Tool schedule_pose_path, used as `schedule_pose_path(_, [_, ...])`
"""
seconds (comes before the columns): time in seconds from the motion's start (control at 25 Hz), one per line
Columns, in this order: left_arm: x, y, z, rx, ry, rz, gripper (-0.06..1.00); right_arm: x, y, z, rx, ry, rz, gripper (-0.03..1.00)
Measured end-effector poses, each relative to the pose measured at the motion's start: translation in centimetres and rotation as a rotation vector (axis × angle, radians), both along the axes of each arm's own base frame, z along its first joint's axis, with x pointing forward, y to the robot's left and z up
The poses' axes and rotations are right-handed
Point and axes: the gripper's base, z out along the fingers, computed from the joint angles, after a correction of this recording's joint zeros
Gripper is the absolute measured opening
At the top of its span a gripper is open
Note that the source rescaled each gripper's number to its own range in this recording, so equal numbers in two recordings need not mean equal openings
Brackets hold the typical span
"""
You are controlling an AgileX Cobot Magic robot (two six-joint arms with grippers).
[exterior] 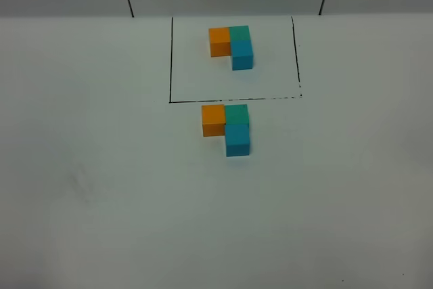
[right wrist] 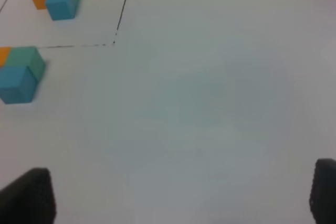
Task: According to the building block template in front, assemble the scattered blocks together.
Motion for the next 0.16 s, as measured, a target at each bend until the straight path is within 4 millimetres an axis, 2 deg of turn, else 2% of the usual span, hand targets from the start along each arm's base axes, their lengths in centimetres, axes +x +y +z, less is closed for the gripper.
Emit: schedule_pose_path(0.16, [0.00, 0.00, 0.00, 0.000, 0.000, 0.000, 0.54, 0.00, 0.01, 0.00, -0.001, 0.000, -0.019, 0.94])
